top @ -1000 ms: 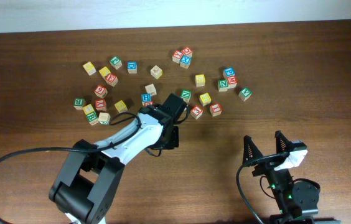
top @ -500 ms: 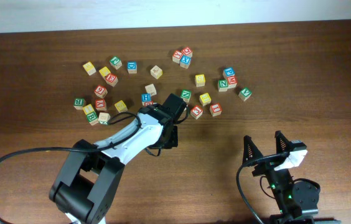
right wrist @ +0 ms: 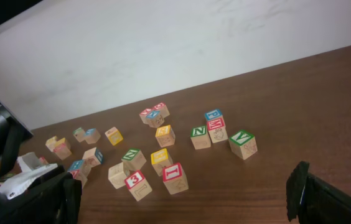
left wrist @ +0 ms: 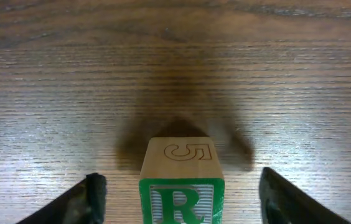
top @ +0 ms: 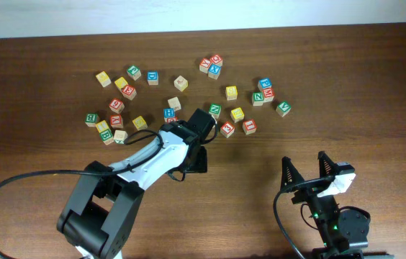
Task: Spell out RSS
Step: 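Carry the R block to the open table area and set it down, then release the R block and move the left gripper to the left block cluster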
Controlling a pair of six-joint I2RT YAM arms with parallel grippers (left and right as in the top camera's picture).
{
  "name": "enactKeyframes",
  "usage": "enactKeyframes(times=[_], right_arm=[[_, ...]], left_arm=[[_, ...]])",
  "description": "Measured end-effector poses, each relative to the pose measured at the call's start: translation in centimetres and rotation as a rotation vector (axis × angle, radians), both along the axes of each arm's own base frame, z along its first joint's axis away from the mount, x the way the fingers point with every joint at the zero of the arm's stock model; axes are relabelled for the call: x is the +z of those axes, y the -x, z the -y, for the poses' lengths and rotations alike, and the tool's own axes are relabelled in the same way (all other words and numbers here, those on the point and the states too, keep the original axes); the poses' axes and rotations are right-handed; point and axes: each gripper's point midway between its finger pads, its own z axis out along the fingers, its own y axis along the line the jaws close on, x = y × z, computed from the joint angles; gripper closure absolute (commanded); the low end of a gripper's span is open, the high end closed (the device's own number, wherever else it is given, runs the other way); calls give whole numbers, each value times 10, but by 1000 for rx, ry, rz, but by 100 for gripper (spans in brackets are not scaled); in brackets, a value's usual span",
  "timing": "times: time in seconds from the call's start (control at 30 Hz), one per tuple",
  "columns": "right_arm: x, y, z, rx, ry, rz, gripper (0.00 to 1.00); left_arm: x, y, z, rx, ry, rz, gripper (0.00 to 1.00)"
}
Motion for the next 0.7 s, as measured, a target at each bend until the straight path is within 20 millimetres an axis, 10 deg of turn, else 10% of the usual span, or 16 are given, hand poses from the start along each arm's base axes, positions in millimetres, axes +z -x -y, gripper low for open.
enactKeyframes(times=[0.3,0.47,0.7], right_arm=[[0,0,0,0,0,0,2],[0,0,0,0,0,0,1],[0,0,0,0,1,0,2]], left_arm=[[26,-3,1,2,-18,-26,23],[102,-30,3,42,59,70,0],[185,-67,-79,283,129,231,1]])
